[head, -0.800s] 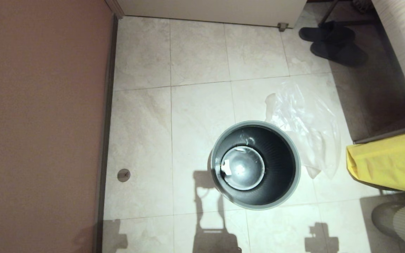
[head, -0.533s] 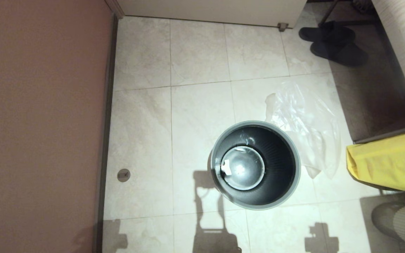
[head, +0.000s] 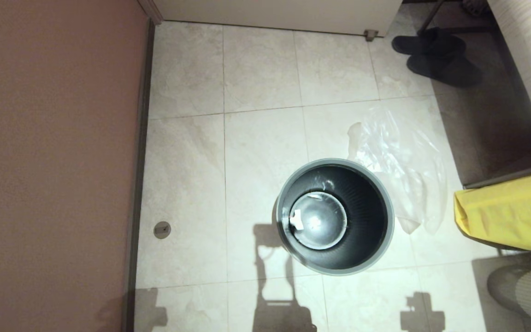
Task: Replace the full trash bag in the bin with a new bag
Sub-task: Pick up the trash bag
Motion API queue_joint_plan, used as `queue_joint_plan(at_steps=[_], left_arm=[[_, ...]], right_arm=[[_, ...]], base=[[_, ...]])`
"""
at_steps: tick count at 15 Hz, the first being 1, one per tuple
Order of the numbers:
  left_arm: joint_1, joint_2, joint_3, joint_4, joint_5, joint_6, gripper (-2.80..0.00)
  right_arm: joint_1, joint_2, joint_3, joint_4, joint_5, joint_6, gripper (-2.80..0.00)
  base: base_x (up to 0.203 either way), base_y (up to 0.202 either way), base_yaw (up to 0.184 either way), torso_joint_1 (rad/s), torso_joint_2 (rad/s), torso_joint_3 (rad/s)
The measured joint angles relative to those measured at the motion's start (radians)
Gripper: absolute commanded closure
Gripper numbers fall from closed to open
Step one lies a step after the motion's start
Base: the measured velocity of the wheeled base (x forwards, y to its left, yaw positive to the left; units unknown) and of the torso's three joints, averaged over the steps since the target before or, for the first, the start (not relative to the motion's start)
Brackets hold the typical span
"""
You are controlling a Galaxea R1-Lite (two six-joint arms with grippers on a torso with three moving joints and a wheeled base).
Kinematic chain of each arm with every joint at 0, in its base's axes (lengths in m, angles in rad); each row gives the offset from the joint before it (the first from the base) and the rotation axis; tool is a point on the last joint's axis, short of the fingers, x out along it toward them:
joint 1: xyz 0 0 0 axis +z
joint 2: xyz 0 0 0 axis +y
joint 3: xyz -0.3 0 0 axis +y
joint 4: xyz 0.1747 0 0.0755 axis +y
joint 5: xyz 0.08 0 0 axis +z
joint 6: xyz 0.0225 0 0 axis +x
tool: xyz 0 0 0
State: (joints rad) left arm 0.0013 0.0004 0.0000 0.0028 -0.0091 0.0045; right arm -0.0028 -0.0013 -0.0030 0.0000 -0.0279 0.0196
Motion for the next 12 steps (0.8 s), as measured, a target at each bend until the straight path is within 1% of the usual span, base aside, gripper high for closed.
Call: queue_joint_plan(at_steps=[2,6,9,12], left_arm=[[0.0,0.0,0.0,0.0,0.0,0.0,0.0],[0.0,0.0,0.0,0.0,0.0,0.0,0.0],[0.0,0.0,0.0,0.0,0.0,-0.001,0.0],[0.0,0.0,0.0,0.0,0.0,0.0,0.0]], right_arm=[[0.0,0.001,-0.035,0.016,-0.001,0.0,0.0],[0.0,0.061,-0.199,0.094,0.0,-0.006,0.0],[0.0,0.177,-0.303,0.098,0.003,-0.022,0.0],[0.001,0.346,-0.421,0.091,0.027,-0.054,0.0]], base=[[0.0,0.0,0.0,0.0,0.0,0.0],[0.0,0.0,0.0,0.0,0.0,0.0],[0.0,0.0,0.0,0.0,0.0,0.0],[0.0,0.0,0.0,0.0,0.0,0.0]])
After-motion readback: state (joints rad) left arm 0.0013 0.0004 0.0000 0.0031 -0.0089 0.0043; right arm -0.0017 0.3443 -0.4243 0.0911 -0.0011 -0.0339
